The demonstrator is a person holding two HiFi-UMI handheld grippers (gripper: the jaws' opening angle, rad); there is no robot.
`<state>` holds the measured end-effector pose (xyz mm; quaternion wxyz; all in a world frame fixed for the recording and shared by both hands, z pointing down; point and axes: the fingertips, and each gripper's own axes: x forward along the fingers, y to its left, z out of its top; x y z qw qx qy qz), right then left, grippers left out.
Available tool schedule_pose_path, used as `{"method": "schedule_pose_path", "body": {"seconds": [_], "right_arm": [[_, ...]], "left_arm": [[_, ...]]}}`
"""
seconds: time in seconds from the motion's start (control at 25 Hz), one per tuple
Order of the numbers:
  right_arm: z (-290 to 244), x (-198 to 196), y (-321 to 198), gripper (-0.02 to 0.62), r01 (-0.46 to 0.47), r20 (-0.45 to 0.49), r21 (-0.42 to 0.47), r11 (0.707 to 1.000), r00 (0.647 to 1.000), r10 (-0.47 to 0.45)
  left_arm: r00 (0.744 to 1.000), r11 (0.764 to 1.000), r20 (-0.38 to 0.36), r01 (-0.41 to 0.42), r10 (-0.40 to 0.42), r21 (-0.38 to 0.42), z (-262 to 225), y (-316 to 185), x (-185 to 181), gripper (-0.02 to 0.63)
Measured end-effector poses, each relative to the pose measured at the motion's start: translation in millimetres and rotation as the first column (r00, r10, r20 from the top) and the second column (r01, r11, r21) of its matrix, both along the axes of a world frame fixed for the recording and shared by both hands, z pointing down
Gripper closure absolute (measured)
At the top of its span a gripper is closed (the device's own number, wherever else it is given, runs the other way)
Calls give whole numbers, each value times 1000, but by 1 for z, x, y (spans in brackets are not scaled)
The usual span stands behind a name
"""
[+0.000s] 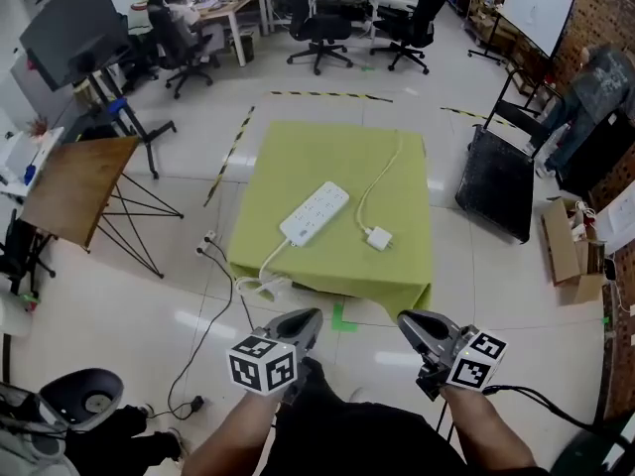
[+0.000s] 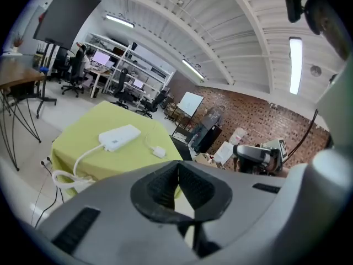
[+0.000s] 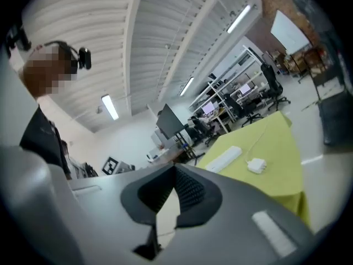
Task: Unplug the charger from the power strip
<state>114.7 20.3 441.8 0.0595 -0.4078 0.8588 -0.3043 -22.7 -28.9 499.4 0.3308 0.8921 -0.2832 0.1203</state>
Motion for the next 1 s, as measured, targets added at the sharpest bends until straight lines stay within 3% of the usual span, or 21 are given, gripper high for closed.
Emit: {"method": "schedule_pose_path", "body": {"seconds": [0.12,0.32,0.48,0.76,1.0], "right_arm": [[21,19,39,594,-21,-111,-43,999,994,16],[17,35,72,595,-69,-102,-67,995,993,62],[6,27,86,594,-76,-164,-28,997,984,71],[17,-10,79,594,-123,-239,-21,992,964,114],[18,-48,64,594,-158,-270,-22,987,952,146]], "left_arm": [[999,1000,42,-8,9,-13,5,53,7,598],[995,999,98,-34,37,-28,5,98,-1,598],[991,999,128,-44,45,-10,0,88,-7,598],[978,984,164,-145,127,106,-28,54,-26,598],[977,983,158,-157,141,92,-26,27,-60,598]]}}
